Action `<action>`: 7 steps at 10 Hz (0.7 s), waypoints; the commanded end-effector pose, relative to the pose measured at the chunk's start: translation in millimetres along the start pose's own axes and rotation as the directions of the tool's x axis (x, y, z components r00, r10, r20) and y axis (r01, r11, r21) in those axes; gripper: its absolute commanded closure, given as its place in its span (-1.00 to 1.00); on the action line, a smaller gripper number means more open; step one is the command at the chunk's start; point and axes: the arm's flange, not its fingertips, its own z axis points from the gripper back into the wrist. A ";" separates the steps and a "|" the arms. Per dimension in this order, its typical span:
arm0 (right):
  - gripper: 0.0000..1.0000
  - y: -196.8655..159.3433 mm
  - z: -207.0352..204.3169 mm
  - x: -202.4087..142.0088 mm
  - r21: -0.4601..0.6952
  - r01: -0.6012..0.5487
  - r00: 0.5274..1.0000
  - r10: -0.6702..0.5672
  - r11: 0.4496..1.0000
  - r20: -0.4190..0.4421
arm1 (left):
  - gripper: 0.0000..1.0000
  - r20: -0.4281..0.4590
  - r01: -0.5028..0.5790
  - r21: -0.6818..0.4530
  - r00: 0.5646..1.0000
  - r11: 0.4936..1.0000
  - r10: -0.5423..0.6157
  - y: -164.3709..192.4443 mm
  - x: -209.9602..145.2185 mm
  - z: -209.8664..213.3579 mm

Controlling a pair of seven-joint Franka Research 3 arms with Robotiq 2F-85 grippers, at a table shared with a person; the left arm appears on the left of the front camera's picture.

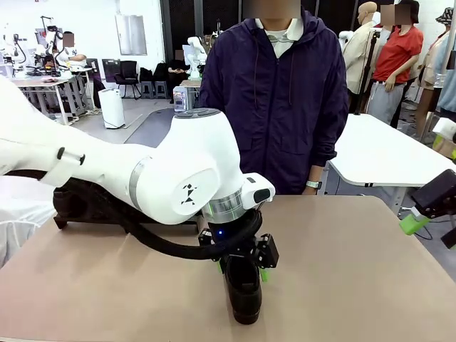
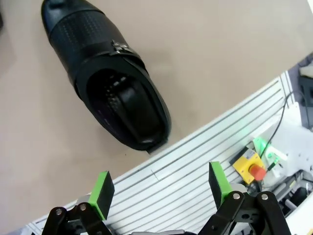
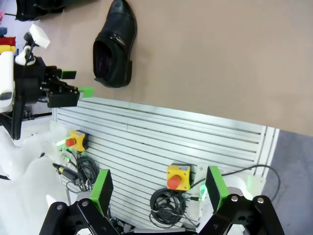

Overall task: Organize the shoes by placing them on the stand.
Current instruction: Place the Shoe from the middle of the table onto the Shoes Stand.

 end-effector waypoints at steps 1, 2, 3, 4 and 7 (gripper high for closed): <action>-1.00 0.1 1.7 -0.1 0.020 -0.023 1.000 0.023 1.000 -0.001 | -1.00 -0.013 0.028 -0.016 1.000 0.999 -0.028 8.6 -13.1 8.7; -1.00 0.1 1.7 -0.1 0.020 -0.023 1.000 0.023 1.000 -0.001 | -1.00 0.000 0.000 0.000 1.000 1.000 0.000 0.0 0.0 0.0; -1.00 0.1 1.7 -0.1 0.020 -0.023 1.000 0.023 1.000 -0.001 | -1.00 -0.060 -0.016 -0.032 0.998 0.999 0.014 2.9 9.2 -9.5; -1.00 0.1 1.7 -0.1 0.020 -0.023 1.000 0.023 1.000 -0.001 | -1.00 -0.049 -0.092 0.003 0.995 0.996 0.092 7.9 17.0 -11.6; -1.00 0.1 1.7 -0.1 0.020 -0.023 1.000 0.023 1.000 -0.001 | -1.00 -0.046 -0.203 0.033 0.978 0.979 0.204 15.0 31.9 -22.6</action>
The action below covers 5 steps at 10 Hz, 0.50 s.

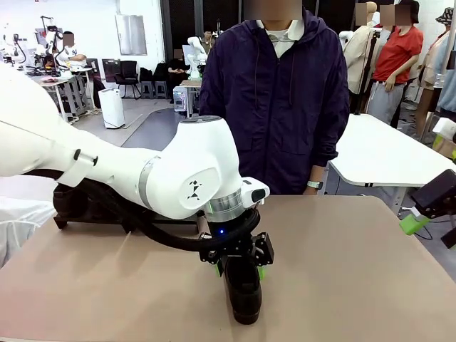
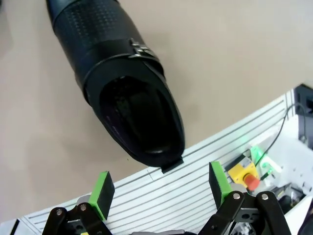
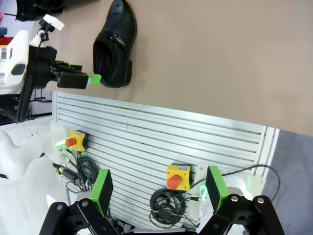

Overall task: Organize the shoes by placing them on the stand.
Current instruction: Place the Shoe from the middle of the table onto the Shoes Stand.

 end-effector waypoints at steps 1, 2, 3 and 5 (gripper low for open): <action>-1.00 0.1 1.7 -0.1 0.020 -0.023 1.000 0.023 1.000 -0.001 | -1.00 0.019 -0.108 0.037 0.994 0.993 0.107 -2.7 10.2 -6.4; -1.00 0.1 1.7 -0.1 0.020 -0.023 1.000 0.023 1.000 -0.001 | -1.00 0.021 -0.156 0.065 0.988 0.986 0.155 2.5 13.2 -12.3; -1.00 0.1 1.7 -0.1 0.020 -0.023 1.000 0.023 1.000 -0.001 | -1.00 0.015 -0.186 0.084 0.983 0.979 0.185 7.6 15.1 -16.2; -1.00 0.1 1.7 -0.1 0.020 -0.023 1.000 0.023 1.000 -0.001 | -1.00 0.001 -0.214 0.138 0.977 0.967 0.215 15.8 19.4 -29.5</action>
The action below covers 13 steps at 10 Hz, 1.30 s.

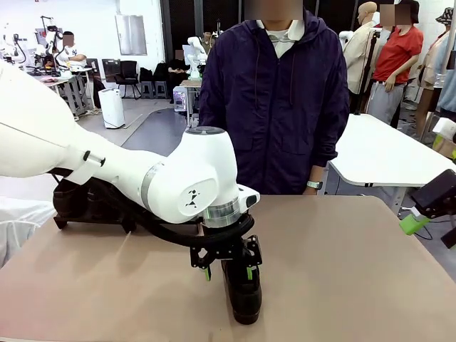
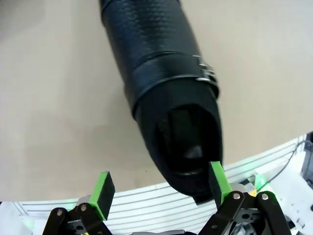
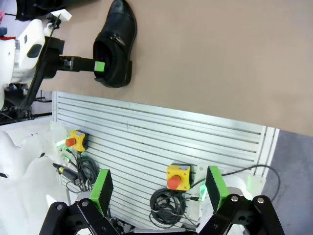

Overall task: Organize the shoes by placing them on the stand.
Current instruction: Place the Shoe from the middle of the table onto the Shoes Stand.

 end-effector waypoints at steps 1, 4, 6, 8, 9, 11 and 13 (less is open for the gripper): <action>-1.00 0.1 1.7 -0.1 0.020 -0.023 1.000 0.023 1.000 -0.001 | -1.00 -0.007 -0.012 0.046 1.000 0.999 0.013 -7.4 6.9 -9.6; -1.00 0.1 1.7 -0.1 0.020 -0.023 1.000 0.023 1.000 -0.001 | -1.00 0.034 -0.053 0.073 0.998 0.996 0.050 -4.5 13.1 -20.2; -1.00 0.1 1.7 -0.1 0.020 -0.023 1.000 0.023 1.000 -0.001 | 0.19 0.009 -0.048 0.084 0.999 0.995 0.047 -4.3 15.3 -22.9; -1.00 0.1 1.7 -0.1 0.020 -0.023 1.000 0.023 1.000 -0.001 | 1.00 0.012 -0.041 0.087 0.999 0.995 0.040 -6.9 16.4 -25.1; -1.00 0.1 1.7 -0.1 0.020 -0.023 1.000 0.023 1.000 -0.001 | 1.00 0.011 -0.038 0.090 0.999 0.995 0.037 -7.6 16.3 -25.6; -1.00 0.1 1.7 -0.1 0.020 -0.023 1.000 0.023 1.000 -0.001 | 1.00 0.019 -0.038 0.094 0.999 0.995 0.037 -6.6 15.7 -22.6; -1.00 0.1 1.7 -0.1 0.020 -0.023 1.000 0.023 1.000 -0.001 | 1.00 0.023 -0.028 0.093 0.999 0.995 0.026 -6.0 14.7 -22.9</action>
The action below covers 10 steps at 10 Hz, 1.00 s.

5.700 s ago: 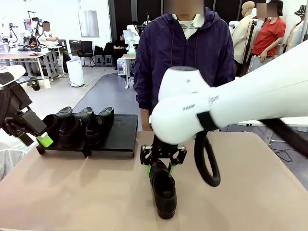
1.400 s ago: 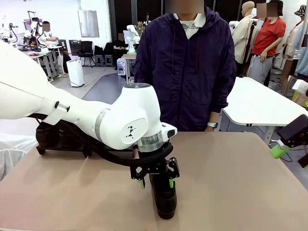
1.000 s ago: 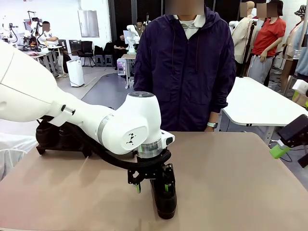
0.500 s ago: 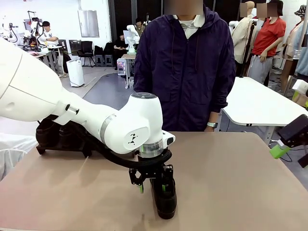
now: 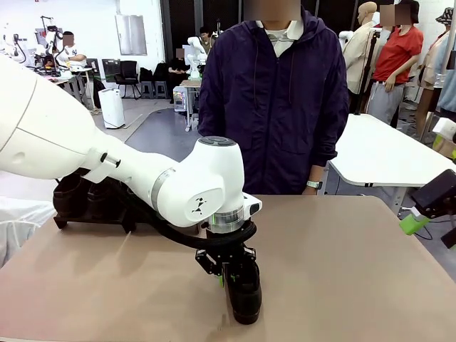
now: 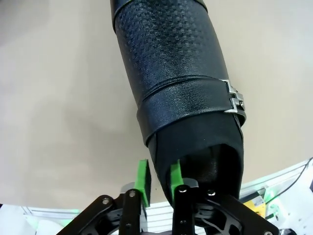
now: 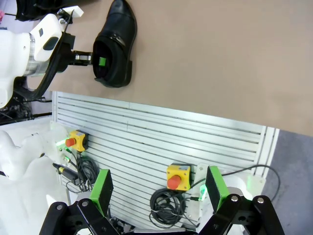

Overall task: Organize the shoes by placing them on the stand.
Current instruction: Place the Shoe from the middle of the table onto the Shoes Stand.

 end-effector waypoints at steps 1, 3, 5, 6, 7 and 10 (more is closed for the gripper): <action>-1.00 0.1 1.7 -0.1 0.020 -0.023 1.000 0.023 1.000 -0.001 | 1.00 0.020 -0.014 0.028 1.000 1.000 0.014 -2.8 1.1 -0.3; -1.00 0.1 1.7 -0.1 0.020 -0.023 1.000 0.023 1.000 -0.001 | 1.00 0.020 0.004 0.015 1.000 1.000 -0.004 -4.3 1.1 -0.9; -1.00 0.1 1.7 -0.1 0.020 -0.023 1.000 0.023 1.000 -0.001 | 1.00 0.040 0.041 0.027 0.998 0.999 -0.042 -10.2 1.4 14.2; -1.00 0.1 1.7 -0.1 0.020 -0.023 1.000 0.023 1.000 -0.001 | 1.00 0.093 0.051 0.055 0.994 0.997 -0.056 -10.5 -0.7 38.5; -1.00 0.1 1.7 -0.1 0.020 -0.023 1.000 0.023 1.000 -0.001 | 1.00 0.134 0.046 0.064 0.989 0.997 -0.054 -9.4 -6.3 71.8; -1.00 0.1 1.7 -0.1 0.020 -0.023 1.000 0.023 1.000 -0.001 | 1.00 0.368 0.145 0.126 0.912 0.981 -0.182 -7.2 -54.3 156.1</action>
